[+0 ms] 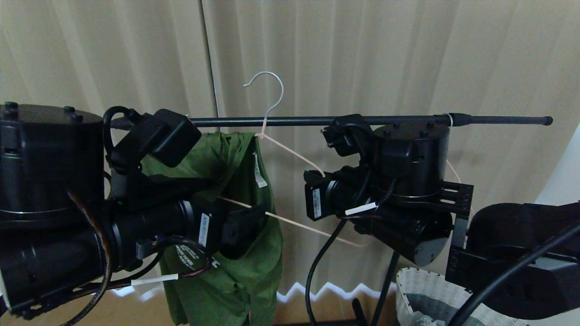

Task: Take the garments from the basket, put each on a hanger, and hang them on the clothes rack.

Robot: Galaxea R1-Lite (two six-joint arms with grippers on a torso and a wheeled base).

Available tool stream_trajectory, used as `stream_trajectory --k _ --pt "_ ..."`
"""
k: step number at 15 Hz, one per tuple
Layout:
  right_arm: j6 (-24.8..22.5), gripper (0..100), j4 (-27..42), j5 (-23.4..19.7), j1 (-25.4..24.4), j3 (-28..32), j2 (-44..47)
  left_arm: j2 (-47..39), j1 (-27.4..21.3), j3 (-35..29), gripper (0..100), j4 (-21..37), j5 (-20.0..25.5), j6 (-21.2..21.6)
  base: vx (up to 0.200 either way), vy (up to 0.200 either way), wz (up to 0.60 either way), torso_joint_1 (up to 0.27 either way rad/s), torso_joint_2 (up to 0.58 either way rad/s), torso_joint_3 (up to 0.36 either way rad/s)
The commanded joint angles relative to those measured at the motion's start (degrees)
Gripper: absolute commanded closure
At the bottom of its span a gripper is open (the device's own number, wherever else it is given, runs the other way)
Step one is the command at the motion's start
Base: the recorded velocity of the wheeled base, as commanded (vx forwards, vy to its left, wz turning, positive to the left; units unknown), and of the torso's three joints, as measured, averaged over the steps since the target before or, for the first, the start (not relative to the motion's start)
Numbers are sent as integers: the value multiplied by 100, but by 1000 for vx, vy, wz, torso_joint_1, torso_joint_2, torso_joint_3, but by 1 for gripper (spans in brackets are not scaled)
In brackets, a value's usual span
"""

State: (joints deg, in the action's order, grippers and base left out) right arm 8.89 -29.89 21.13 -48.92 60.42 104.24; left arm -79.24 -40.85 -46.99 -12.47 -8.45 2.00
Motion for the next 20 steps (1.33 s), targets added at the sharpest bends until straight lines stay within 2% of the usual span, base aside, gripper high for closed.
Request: stream_trajectory --k 1,3,7,11,12,16,18,20 --pt "-1 100 1 -12 -3 -153 -255 66 7 199 0 -300 1 178 0 0 0 0 0 0" --pt "-45 100 -228 -30 5 -425 -431 198 7 358 0 -572 1 283 0 0 0 0 0 0" --pt "-273 100 -676 -74 172 -1049 -739 805 25 481 0 -581 186 398 0 0 0 0 0 0" --pt "-537 100 -808 -522 445 -1507 -1117 1200 297 472 0 -607 300 1048 0 0 0 0 0 0" --pt "-669 100 -817 -698 480 -1621 -1204 1244 596 490 0 -607 581 1646 0 0 0 0 0 0" --pt "-792 100 -817 -926 498 -1638 -1196 1156 1229 560 0 -572 1689 3008 0 0 0 0 0 0" --pt "-915 100 -817 -1102 489 -1612 -1196 787 1422 498 0 -599 1864 3773 0 0 0 0 0 0" --pt "-1038 100 -913 -1111 489 -1586 -1143 462 1404 287 0 -599 1873 3861 0 0 0 0 0 0"
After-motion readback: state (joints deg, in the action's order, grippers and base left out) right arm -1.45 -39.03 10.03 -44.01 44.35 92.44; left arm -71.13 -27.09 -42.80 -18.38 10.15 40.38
